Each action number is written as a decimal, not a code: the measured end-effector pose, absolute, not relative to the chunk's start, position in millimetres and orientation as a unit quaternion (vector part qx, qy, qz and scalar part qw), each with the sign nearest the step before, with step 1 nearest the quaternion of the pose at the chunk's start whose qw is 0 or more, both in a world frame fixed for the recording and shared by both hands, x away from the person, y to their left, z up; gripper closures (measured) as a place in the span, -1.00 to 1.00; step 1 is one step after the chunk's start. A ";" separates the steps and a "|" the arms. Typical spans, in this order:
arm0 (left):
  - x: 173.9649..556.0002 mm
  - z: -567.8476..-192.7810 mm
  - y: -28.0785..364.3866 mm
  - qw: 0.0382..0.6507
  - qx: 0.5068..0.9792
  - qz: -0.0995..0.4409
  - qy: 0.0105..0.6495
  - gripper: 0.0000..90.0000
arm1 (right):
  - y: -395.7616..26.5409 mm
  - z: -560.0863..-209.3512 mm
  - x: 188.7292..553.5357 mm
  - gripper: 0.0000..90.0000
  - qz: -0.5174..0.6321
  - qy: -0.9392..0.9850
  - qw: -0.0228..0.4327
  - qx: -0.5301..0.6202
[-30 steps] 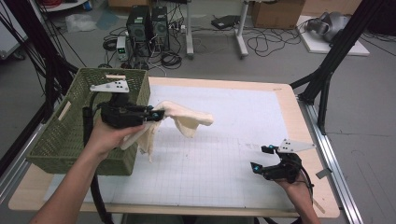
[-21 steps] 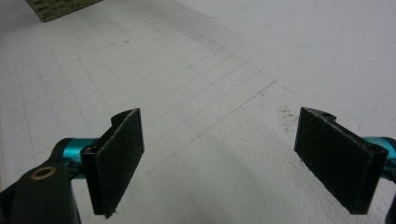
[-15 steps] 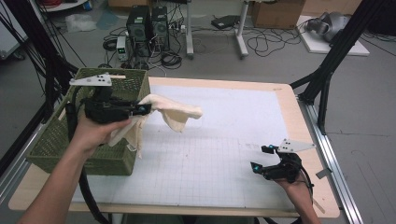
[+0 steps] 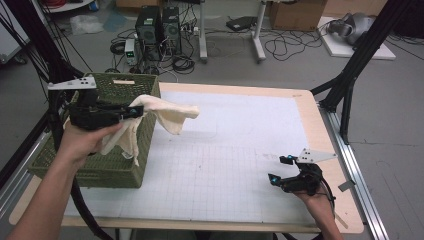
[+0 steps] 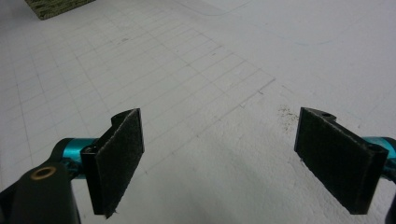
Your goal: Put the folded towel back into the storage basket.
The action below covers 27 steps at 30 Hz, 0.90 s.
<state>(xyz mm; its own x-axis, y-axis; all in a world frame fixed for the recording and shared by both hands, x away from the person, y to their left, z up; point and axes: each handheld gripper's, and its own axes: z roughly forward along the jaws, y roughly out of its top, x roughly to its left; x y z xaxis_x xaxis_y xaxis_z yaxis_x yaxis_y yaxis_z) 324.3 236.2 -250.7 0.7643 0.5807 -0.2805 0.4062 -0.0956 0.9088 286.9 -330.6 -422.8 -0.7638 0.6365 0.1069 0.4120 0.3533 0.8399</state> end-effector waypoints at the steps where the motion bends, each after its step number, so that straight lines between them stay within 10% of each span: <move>1: 324.1 -251.1 238.9 0.582 0.735 0.077 0.338 0.73 | -330.5 -423.2 287.4 -0.67 0.469 0.814 0.120 0.321; 27: 324.9 -262.4 284.4 0.573 0.712 0.102 0.393 0.73 | -329.0 -426.1 291.1 -0.66 0.462 0.818 0.118 0.322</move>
